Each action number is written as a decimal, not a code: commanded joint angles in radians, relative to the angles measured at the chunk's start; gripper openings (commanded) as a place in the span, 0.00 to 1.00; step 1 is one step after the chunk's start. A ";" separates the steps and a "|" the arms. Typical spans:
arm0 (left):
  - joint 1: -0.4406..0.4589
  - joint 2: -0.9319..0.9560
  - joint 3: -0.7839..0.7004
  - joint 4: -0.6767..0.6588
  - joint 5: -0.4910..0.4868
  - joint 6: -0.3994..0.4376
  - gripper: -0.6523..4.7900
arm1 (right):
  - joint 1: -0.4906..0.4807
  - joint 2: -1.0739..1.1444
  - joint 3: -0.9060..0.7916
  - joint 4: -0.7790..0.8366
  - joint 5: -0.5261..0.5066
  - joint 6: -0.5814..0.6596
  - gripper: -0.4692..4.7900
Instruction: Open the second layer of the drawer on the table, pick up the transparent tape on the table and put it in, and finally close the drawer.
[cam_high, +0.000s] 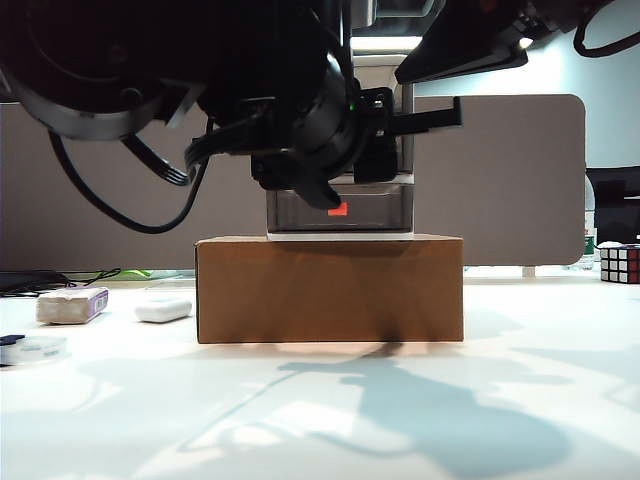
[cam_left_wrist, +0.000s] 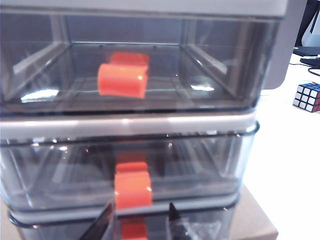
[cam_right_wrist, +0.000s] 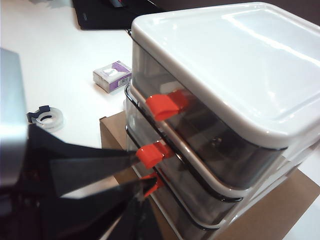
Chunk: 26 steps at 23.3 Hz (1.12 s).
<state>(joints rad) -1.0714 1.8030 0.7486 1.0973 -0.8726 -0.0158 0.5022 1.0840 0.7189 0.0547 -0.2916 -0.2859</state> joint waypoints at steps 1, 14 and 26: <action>0.015 -0.001 0.007 0.018 0.002 0.001 0.35 | 0.001 -0.002 0.006 0.018 -0.003 -0.003 0.08; 0.021 -0.001 0.011 0.042 0.028 0.009 0.35 | 0.001 -0.002 0.006 0.017 -0.003 -0.003 0.08; 0.034 -0.001 0.018 0.067 0.040 0.045 0.35 | 0.001 -0.002 0.006 0.017 -0.003 -0.003 0.08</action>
<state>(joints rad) -1.0386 1.8046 0.7605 1.1561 -0.8368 0.0261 0.5022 1.0840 0.7189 0.0547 -0.2916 -0.2859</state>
